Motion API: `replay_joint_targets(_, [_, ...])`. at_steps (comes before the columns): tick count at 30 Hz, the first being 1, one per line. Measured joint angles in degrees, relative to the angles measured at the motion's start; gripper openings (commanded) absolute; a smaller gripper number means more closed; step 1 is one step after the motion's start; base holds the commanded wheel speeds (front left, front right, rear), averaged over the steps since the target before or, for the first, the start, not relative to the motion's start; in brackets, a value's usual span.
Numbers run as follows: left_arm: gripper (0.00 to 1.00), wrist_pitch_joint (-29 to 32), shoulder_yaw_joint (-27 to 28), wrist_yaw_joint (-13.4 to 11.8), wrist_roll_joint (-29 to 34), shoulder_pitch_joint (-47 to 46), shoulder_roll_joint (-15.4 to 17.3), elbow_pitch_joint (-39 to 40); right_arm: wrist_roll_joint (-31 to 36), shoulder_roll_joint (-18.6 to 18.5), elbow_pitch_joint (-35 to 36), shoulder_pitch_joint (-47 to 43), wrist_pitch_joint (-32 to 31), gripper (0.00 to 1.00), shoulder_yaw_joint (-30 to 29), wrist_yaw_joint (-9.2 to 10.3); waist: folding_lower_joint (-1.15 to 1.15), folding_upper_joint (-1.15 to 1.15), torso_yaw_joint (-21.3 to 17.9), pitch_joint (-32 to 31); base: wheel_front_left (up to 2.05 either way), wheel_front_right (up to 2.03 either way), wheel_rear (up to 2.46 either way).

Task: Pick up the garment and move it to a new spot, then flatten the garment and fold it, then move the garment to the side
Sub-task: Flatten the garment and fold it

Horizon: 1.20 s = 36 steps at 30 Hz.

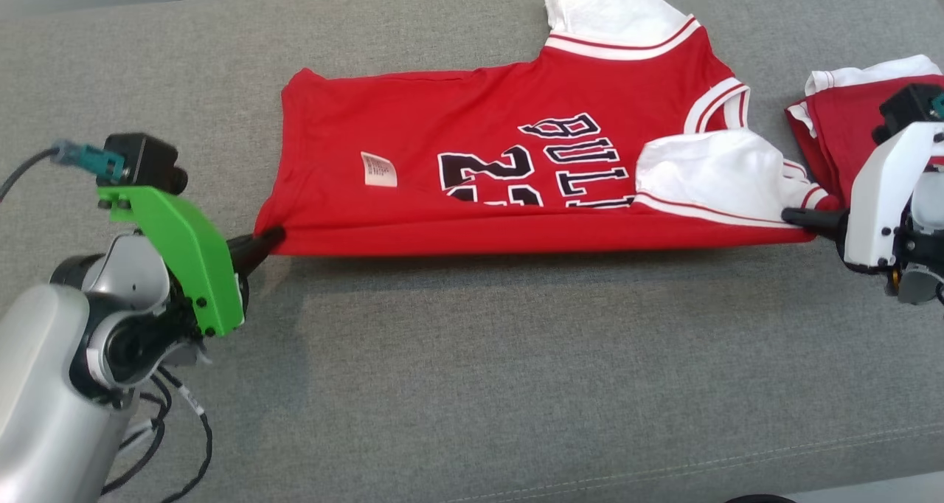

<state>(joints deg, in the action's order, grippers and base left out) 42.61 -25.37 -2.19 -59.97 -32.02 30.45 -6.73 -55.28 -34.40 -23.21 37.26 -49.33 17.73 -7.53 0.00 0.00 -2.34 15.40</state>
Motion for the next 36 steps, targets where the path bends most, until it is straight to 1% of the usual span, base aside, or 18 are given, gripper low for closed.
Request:
replay_joint_targets(3, [0.0, -3.8, 0.9, -1.1, 0.7, 6.8, 1.4, 4.3, -0.5, -0.2, 3.5, -4.9, 1.8, 0.0, -0.9, 0.0, 0.0, 0.0, -0.4, 0.2, 0.0, 0.0, 0.0])
replay_joint_targets(6, [0.0, -8.4, 0.9, -2.2, 2.8, 15.1, 2.6, 8.2, -1.7, -0.9, 7.3, -11.7, 4.6, 0.0, -2.1, 0.0, 0.0, 0.0, -0.5, 0.4, 0.0, 0.0, 0.0])
replay_joint_targets(7, [0.0, -8.4, 0.9, -2.2, 2.8, 15.1, 2.6, 8.2, -1.7, -0.9, 7.3, -11.7, 4.6, 0.0, -2.1, 0.0, 0.0, 0.0, -0.5, 0.4, 0.0, 0.0, 0.0])
replay_joint_targets(11, [0.0, -15.2, 1.3, -4.0, 2.9, 26.0, 1.4, 11.2, -3.1, -1.5, 10.7, -21.2, 9.1, 0.0, -4.2, 0.0, 0.0, 0.0, -0.4, 1.2, 0.0, 0.0, 0.0])
replay_joint_targets(15, [0.0, -21.1, 0.3, -5.0, 5.2, 31.4, -1.2, 10.6, -2.0, -1.0, 11.3, -25.6, 16.6, 0.0, -6.0, -0.02, 0.0, 0.0, -0.1, 2.3, 0.0, 0.0, 0.0])
replay_joint_targets(16, [0.1, -22.3, 0.0, -5.3, 5.9, 31.8, -1.8, 10.2, -1.2, -0.7, 11.1, -26.1, 18.7, 0.38, -6.4, -0.02, 0.0, 0.0, 0.1, 2.5, 0.0, 0.0, 0.0])
replay_joint_targets(17, [0.93, -23.1, -0.4, -5.4, 6.7, 31.8, -2.1, 9.9, -0.1, -0.6, 10.9, -26.4, 20.5, 1.0, -6.5, -0.03, 0.0, 0.0, 0.2, 2.7, 0.0, 0.0, 0.0])
replay_joint_targets(18, [1.0, -23.8, -0.7, -5.4, 7.7, 31.7, -2.1, 9.6, 0.2, -0.7, 10.7, -26.6, 20.8, 1.0, -6.5, -0.02, 0.0, 0.0, 0.4, 2.8, 0.0, 0.0, 0.0])
replay_joint_targets(20, [1.0, -24.6, -0.8, -5.7, 9.2, 31.5, -2.0, 9.8, 1.7, -2.4, 11.5, -27.1, 20.9, 1.0, -5.9, -0.02, 0.0, 0.0, 0.8, 2.9, 0.0, 0.0, 0.0])
replay_joint_targets(21, [1.0, -24.8, -0.7, -5.9, 9.8, 31.4, -1.4, 10.2, 1.7, -3.2, 12.2, -27.2, 20.5, 1.0, -6.3, -0.01, 0.0, 0.0, 0.9, 2.9, 0.0, 0.0, 0.0])
replay_joint_targets(24, [1.0, -24.6, 0.5, -7.1, 13.0, 29.0, 2.1, 12.7, 0.8, -5.4, 16.6, -25.9, 18.8, 1.0, -8.1, 0.05, 0.0, 0.0, 1.1, 3.6, 0.0, 0.0, 0.0])
replay_joint_targets(26, [1.0, -23.7, 1.5, -7.2, 13.6, 25.6, 3.2, 15.7, 0.2, -6.8, 20.6, -22.6, 17.4, 1.0, -9.8, 0.04, 0.0, 0.0, 1.1, 4.4, 0.0, 0.0, 0.0])
replay_joint_targets(29, [1.0, -20.8, 1.7, -6.8, 14.7, 17.6, 3.8, 17.6, 2.5, -8.3, 22.8, -14.6, 16.2, 1.0, -12.5, 0.05, 0.0, 0.0, 1.1, 6.3, 0.0, 0.0, 0.0])
replay_joint_targets(30, [1.0, -19.7, 1.6, -6.8, 14.7, 14.3, 3.5, 17.0, 3.4, -8.1, 22.9, -11.7, 15.1, 1.0, -12.3, 0.05, 0.0, 0.0, 1.2, 7.1, 0.0, 0.0, 0.0])
replay_joint_targets(32, [1.0, -16.5, 0.0, -6.0, 15.5, 8.2, 2.4, 14.2, 5.2, -7.0, 22.1, -5.7, 12.3, 1.0, -11.1, 0.05, 0.0, 0.0, 1.4, 8.9, 0.0, 0.0, 0.0])
replay_joint_targets(36, [1.0, -12.5, -3.3, -3.7, 17.2, -4.5, -2.0, 7.0, 10.0, -4.2, 17.7, 7.6, 9.9, 1.0, -9.8, 0.05, 0.0, 0.0, 2.3, 13.2, 0.0, 0.0, 0.0])
